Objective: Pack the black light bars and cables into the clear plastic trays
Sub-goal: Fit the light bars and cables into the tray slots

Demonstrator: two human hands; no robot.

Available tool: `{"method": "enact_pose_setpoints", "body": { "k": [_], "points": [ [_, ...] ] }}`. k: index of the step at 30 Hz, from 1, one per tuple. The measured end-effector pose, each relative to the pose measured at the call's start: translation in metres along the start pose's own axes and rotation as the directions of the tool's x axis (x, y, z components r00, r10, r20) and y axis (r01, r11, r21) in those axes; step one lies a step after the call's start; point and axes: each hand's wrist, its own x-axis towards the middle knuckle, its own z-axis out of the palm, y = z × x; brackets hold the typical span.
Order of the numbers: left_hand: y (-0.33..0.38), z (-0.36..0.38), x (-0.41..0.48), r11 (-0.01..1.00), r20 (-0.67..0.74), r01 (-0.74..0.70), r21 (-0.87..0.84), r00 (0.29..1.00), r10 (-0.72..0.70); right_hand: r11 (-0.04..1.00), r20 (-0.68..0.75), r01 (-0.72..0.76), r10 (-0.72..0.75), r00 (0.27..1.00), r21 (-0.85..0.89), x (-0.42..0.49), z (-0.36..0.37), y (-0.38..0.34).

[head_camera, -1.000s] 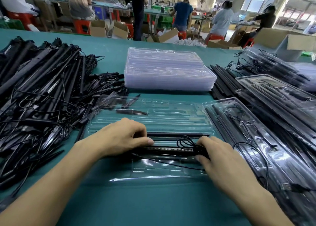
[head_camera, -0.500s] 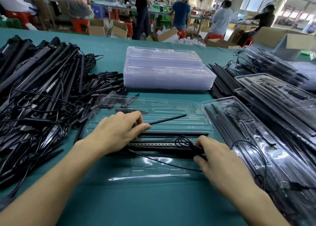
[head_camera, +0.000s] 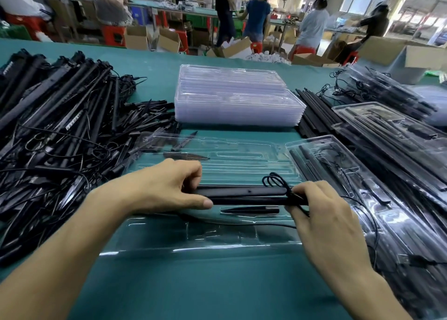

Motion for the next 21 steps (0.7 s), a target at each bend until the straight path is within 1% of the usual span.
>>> {"method": "enact_pose_setpoints", "body": {
  "k": [2,5,9,10,12,15,16,17,18,19,20,21],
  "points": [
    [0.0,0.003,0.002,1.0,-0.025,-0.012,-0.004,1.0,0.012,0.999,-0.038,-0.002,0.004,0.999,0.032,0.001,0.0,0.0],
    [0.001,0.002,0.003,0.999,-0.032,0.003,-0.049,0.999,-0.004,0.998,-0.052,-0.005,0.009,0.999,0.07,0.001,0.001,0.003],
    [0.001,-0.006,0.0,0.998,0.039,0.057,-0.012,0.998,-0.056,0.981,0.035,-0.078,0.073,0.997,0.178,-0.01,-0.002,0.011],
    [0.002,-0.007,-0.001,0.998,0.063,0.059,-0.012,0.996,-0.058,0.973,0.034,-0.09,0.084,0.996,0.213,-0.012,-0.004,0.012],
    [0.005,-0.006,0.0,0.997,0.096,0.067,-0.038,0.993,-0.063,0.96,-0.03,-0.085,0.096,0.995,0.266,-0.017,-0.008,0.013],
    [0.005,-0.002,0.001,0.976,0.136,0.132,-0.176,0.985,-0.109,0.968,-0.231,0.007,0.053,0.972,0.251,-0.02,-0.021,0.013],
    [0.004,-0.002,0.001,0.964,0.132,0.159,-0.212,0.982,-0.133,0.967,-0.255,0.03,0.037,0.966,0.255,-0.018,-0.026,0.014],
    [0.001,-0.002,0.001,0.95,0.114,0.189,-0.25,0.98,-0.164,0.957,-0.22,0.043,0.022,0.975,0.286,-0.016,-0.032,0.014],
    [-0.001,-0.002,0.001,0.927,0.095,0.218,-0.305,0.976,-0.198,0.936,-0.123,0.054,-0.012,0.992,0.348,-0.014,-0.037,0.014],
    [-0.004,-0.003,0.001,0.895,0.087,0.243,-0.374,0.97,-0.227,0.911,0.021,0.066,-0.081,0.996,0.407,-0.013,-0.041,0.014],
    [-0.005,-0.003,0.001,0.86,0.09,0.26,-0.44,0.965,-0.246,0.895,0.175,0.072,-0.164,0.971,0.44,-0.012,-0.042,0.014],
    [-0.006,-0.004,0.001,0.826,0.097,0.27,-0.495,0.962,-0.256,0.889,0.296,0.076,-0.23,0.927,0.451,-0.013,-0.043,0.013]
  ]
}}
